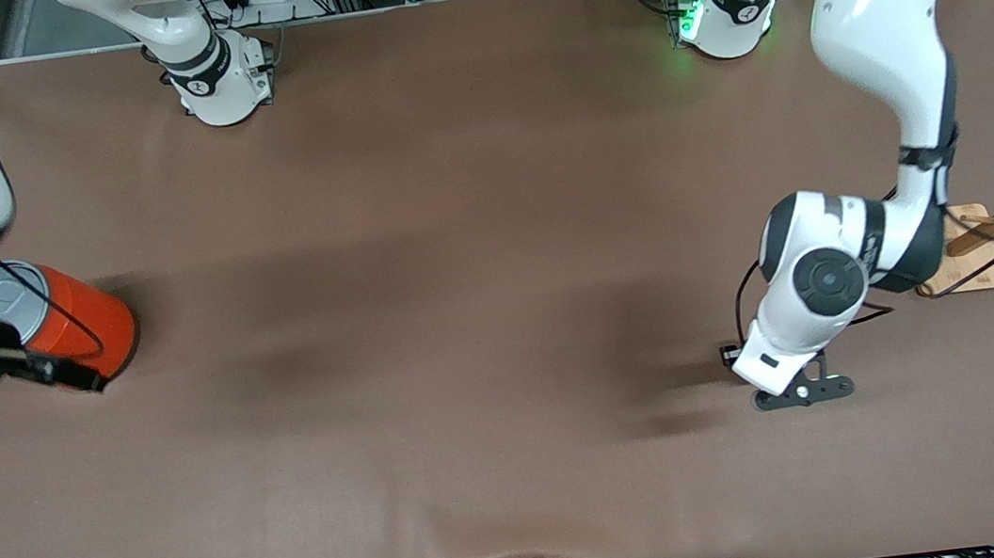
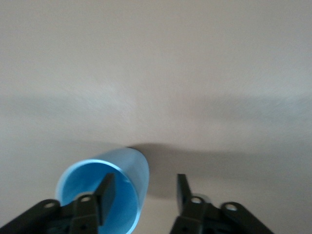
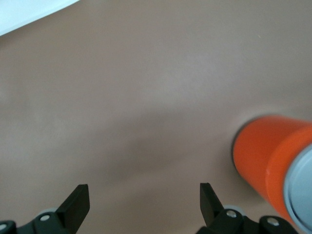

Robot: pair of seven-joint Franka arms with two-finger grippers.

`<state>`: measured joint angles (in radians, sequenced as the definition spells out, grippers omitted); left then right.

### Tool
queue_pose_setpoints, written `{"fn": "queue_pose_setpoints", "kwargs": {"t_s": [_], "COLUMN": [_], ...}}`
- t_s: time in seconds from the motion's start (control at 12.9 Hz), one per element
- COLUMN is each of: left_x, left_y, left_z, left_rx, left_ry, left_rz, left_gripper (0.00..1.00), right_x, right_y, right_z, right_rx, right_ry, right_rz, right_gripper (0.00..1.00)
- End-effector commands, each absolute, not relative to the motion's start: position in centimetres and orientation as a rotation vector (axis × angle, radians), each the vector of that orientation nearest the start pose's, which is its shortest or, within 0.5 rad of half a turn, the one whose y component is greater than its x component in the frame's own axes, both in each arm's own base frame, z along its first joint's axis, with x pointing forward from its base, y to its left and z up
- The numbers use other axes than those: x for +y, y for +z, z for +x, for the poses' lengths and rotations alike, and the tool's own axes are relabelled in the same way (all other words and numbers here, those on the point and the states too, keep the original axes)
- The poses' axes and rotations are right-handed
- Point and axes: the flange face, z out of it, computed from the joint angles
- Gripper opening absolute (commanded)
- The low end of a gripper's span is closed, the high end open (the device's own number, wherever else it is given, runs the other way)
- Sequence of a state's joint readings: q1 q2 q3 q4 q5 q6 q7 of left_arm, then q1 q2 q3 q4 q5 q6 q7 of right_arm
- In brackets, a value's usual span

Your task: Flip cup

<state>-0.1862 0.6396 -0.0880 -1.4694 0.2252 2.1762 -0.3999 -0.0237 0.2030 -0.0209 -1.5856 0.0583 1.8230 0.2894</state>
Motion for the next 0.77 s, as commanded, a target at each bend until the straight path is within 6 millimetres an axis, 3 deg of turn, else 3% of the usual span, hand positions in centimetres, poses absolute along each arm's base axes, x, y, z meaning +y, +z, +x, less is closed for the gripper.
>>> {"fn": "queue_pose_setpoints", "kwargs": {"t_s": [0.0, 0.15, 0.39, 0.54, 0.7], "left_x": [-16.8, -15.6, -13.0, -10.7, -7.4], "left_y": [39.5, 45.4, 52.8, 55.2, 55.7], "left_z": [68.3, 66.5, 60.0, 56.3, 53.9], "left_rx": [-0.006, 0.028, 0.096, 0.211, 0.324], "left_ry": [-0.21, -0.191, -0.081, -0.078, 0.113], "left_rz": [-2.999, -2.98, -2.975, -2.993, -3.025], "left_gripper": [1.0, 1.0, 1.0, 1.0, 1.0], "right_x": [-1.6, -1.3, -0.8, -0.6, 0.0], "right_y": [54.9, 56.9, 57.8, 58.3, 58.8], "right_z": [59.5, 58.5, 56.4, 55.4, 55.0], "right_rx": [0.557, 0.574, 0.575, 0.568, 0.548], "right_ry": [-0.023, -0.049, -0.05, -0.059, -0.053], "right_rz": [-3.02, -3.012, -3.009, -3.008, -3.02], "right_gripper": [1.0, 1.0, 1.0, 1.0, 1.0]}}
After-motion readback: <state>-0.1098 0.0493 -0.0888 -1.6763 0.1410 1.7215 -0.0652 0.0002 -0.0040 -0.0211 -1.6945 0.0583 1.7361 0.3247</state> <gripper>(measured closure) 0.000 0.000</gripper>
